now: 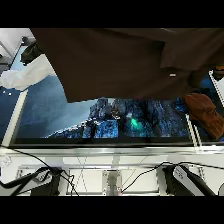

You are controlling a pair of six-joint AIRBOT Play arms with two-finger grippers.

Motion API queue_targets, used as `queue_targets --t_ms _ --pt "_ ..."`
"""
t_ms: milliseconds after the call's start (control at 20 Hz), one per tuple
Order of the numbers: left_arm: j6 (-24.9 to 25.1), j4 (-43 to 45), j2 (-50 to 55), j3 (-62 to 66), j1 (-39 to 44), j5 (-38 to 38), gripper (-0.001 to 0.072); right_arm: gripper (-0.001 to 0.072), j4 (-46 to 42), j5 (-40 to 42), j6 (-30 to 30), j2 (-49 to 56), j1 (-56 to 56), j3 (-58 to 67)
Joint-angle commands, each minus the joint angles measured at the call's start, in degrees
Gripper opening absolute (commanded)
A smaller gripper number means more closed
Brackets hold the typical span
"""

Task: Fold the shirts.

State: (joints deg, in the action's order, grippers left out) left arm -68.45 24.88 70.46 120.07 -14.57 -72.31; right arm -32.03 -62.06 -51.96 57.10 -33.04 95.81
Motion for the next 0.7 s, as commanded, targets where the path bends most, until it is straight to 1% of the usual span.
queue_targets --t_ms 0,50,100,150,250,300,350,500,650 --pt "-1.88 7.54 -7.37 1.70 -0.02 0.07 0.0008 0.0021 -7.21 -5.07 -5.11 -5.14 -0.07 4.81" --pt "-2.91 9.31 -9.27 1.70 -0.02 -0.04 0.0007 0.0021 -9.20 -5.75 -6.75 -6.95 -0.09 4.81" --pt "-5.22 11.52 -11.13 1.70 -0.02 -0.76 0.0007 0.0021 -11.45 -7.10 -7.87 -8.76 -0.07 4.83" --pt "-6.95 13.90 -12.63 1.70 -0.02 -2.69 0.0006 0.0021 -13.16 -9.03 -8.63 -10.40 0.37 4.83" --pt "-9.11 18.80 -14.23 1.70 -0.02 -8.98 0.0006 0.0020 -18.97 -11.28 -9.51 -12.48 3.80 4.81" --pt "-10.25 21.31 -14.19 1.68 -0.02 -11.87 0.0005 0.0021 -22.01 -11.69 -11.30 -12.74 6.19 4.76" --pt "-10.29 23.19 -13.88 0.87 -0.02 -13.25 0.0006 0.0020 -25.27 -11.74 -11.52 -12.59 8.57 4.70" --pt "-10.25 25.24 -12.13 -6.49 -0.02 -9.66 0.0006 0.0020 -33.99 -11.69 -14.73 -7.93 12.72 4.66" --pt "-10.21 25.18 -4.87 -12.55 0.00 -5.44 0.0006 0.0021 -35.26 -10.86 -17.16 2.19 12.68 4.66"
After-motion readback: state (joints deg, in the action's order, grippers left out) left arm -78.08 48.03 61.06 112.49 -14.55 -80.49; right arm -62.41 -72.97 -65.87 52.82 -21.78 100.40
